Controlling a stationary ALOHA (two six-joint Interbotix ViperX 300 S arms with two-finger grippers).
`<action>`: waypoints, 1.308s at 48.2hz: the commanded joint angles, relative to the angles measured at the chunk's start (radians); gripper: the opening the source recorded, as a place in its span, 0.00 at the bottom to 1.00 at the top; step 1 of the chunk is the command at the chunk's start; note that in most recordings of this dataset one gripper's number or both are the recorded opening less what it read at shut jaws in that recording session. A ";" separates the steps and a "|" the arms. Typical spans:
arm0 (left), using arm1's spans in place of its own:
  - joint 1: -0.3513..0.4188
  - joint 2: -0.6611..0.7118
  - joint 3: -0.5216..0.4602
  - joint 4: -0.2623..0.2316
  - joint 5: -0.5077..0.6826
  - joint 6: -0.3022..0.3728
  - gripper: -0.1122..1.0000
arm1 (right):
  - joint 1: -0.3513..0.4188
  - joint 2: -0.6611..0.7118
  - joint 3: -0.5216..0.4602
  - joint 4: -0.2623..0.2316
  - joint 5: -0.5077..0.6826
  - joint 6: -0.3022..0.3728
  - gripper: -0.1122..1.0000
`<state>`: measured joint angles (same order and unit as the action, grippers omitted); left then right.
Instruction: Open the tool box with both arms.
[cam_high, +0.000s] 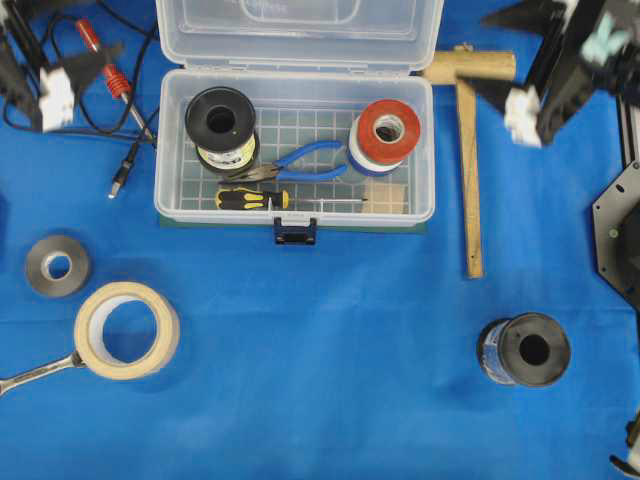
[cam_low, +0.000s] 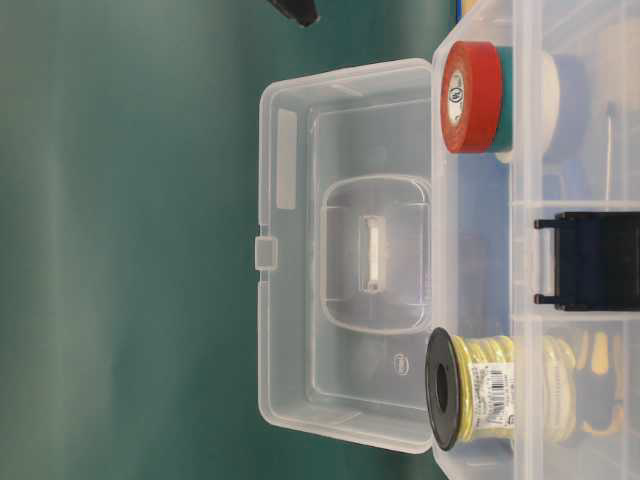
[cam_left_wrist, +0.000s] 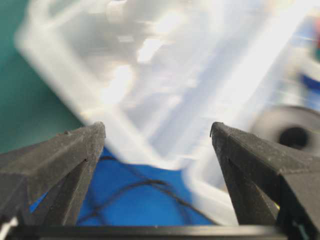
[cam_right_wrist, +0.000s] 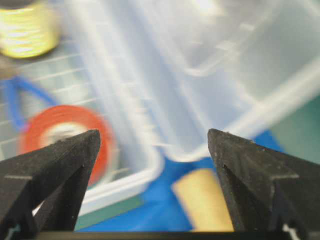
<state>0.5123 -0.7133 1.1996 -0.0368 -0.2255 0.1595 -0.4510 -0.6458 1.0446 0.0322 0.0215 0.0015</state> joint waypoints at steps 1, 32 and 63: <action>-0.081 -0.038 -0.003 0.003 0.034 0.003 0.92 | 0.074 -0.011 -0.006 0.003 0.012 0.002 0.87; -0.407 -0.163 0.014 0.003 0.193 -0.002 0.91 | 0.408 -0.052 0.006 0.002 0.103 0.002 0.87; -0.408 -0.469 0.112 0.003 0.408 -0.031 0.91 | 0.348 -0.413 0.183 0.015 0.242 0.040 0.87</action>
<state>0.1074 -1.1842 1.3162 -0.0368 0.1871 0.1350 -0.0874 -1.0554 1.2333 0.0445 0.2684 0.0307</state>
